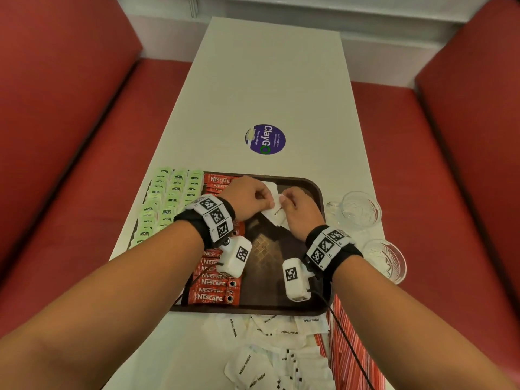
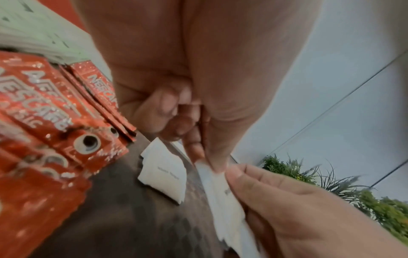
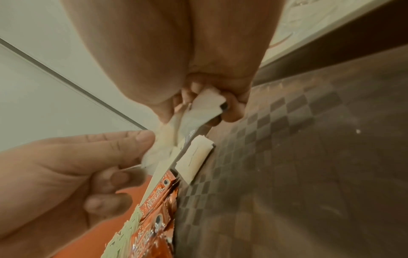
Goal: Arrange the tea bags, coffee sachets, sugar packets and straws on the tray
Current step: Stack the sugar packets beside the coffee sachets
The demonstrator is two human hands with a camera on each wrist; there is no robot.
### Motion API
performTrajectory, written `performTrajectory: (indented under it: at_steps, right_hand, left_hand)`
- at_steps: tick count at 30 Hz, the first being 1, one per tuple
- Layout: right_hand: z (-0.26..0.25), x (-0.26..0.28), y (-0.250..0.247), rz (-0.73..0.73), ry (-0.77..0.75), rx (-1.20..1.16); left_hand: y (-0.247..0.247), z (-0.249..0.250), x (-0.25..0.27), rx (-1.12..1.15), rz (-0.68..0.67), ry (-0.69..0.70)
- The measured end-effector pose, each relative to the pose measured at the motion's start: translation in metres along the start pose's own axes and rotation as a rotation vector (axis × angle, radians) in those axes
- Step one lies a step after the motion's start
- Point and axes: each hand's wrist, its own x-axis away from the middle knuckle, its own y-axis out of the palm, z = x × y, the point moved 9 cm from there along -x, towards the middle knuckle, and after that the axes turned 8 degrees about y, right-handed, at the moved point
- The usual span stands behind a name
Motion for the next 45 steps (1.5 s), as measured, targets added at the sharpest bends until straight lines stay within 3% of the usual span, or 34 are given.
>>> performTrajectory:
  at_steps: [5,11,15,18,23,30,36,40,43,45]
  right_hand:
    - [-0.004,0.001,-0.001,-0.037,-0.03,0.047]
    - [0.003,-0.005,-0.007,0.024,0.017,0.063]
    - [0.015,-0.014,0.012,-0.1,0.128,0.155]
    - [0.014,-0.016,0.026,-0.191,0.12,0.206]
    - [0.012,-0.02,0.033,-0.222,0.134,0.234]
    - [0.019,-0.023,0.032,-0.193,0.173,0.272]
    - [0.011,-0.015,0.032,-0.235,0.178,0.212]
    - [0.009,-0.012,0.01,-0.121,0.222,0.136]
    - [-0.002,-0.006,-0.004,-0.06,0.113,-0.012]
    - [-0.013,-0.002,-0.01,-0.031,0.007,-0.081]
  left_hand:
    - [-0.012,0.001,-0.005,-0.009,0.068,0.004]
    - [-0.011,-0.016,-0.007,-0.095,0.059,-0.14]
    - [-0.012,-0.027,-0.013,-0.161,0.101,-0.265]
    - [-0.014,-0.03,-0.017,-0.248,0.1,-0.31]
    - [-0.009,-0.039,-0.017,-0.327,0.058,-0.368]
    - [0.006,-0.034,-0.015,-0.468,-0.062,-0.35]
    - [0.001,-0.026,-0.018,-0.471,-0.055,-0.331]
    - [-0.012,-0.02,-0.014,-0.435,0.006,-0.287]
    - [-0.027,-0.004,-0.005,-0.275,0.131,-0.166]
    - [-0.029,0.01,0.003,-0.147,0.13,-0.064]
